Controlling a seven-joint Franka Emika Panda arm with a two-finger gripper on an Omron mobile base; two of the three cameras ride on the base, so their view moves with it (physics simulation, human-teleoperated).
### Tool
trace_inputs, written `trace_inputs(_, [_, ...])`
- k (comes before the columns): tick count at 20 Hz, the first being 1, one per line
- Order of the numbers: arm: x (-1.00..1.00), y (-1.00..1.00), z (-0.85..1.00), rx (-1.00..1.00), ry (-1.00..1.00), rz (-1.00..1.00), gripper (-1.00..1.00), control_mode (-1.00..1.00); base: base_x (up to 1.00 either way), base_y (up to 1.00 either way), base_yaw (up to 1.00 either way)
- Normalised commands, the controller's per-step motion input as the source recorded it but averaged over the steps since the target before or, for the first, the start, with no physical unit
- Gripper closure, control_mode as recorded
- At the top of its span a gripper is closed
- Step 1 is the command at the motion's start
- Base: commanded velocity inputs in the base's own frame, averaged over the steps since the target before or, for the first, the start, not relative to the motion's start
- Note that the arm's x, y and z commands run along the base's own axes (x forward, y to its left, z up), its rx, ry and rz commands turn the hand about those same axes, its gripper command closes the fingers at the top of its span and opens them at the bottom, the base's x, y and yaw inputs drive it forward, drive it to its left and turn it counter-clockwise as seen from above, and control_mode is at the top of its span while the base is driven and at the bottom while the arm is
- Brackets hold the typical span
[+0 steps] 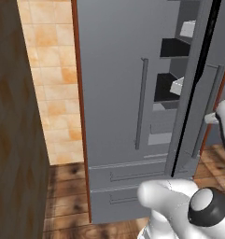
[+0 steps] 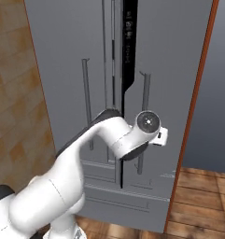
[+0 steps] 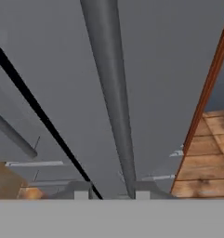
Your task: Place one of the steaks on the plate and the other in the bowl. Then place the bowl in the fridge.
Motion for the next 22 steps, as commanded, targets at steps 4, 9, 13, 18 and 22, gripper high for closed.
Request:
trace_inputs(4, [-0.22, 1.00, 0.17, -0.40, 0.23, -0.07, -1.00, -1.00, 0.00, 0.00, 0.00])
trace_inputs(9, [0.27, 0.96, -0.12, -0.47, 0.45, -0.19, -1.00, -1.00, 0.00, 0.00, 0.00])
trace_inputs(13, [0.45, 1.00, -0.15, -0.35, 0.18, -0.16, -1.00, -1.00, 0.00, 0.00, 0.00])
trace_inputs(18, [0.71, 0.50, -0.22, -0.14, 0.14, 0.16, -1.00, -1.00, 0.00, 0.00, 0.00])
trace_inputs(22, [1.00, 0.11, -0.33, -0.08, 0.27, 0.40, -1.00, -1.00, 0.00, 0.00, 0.00])
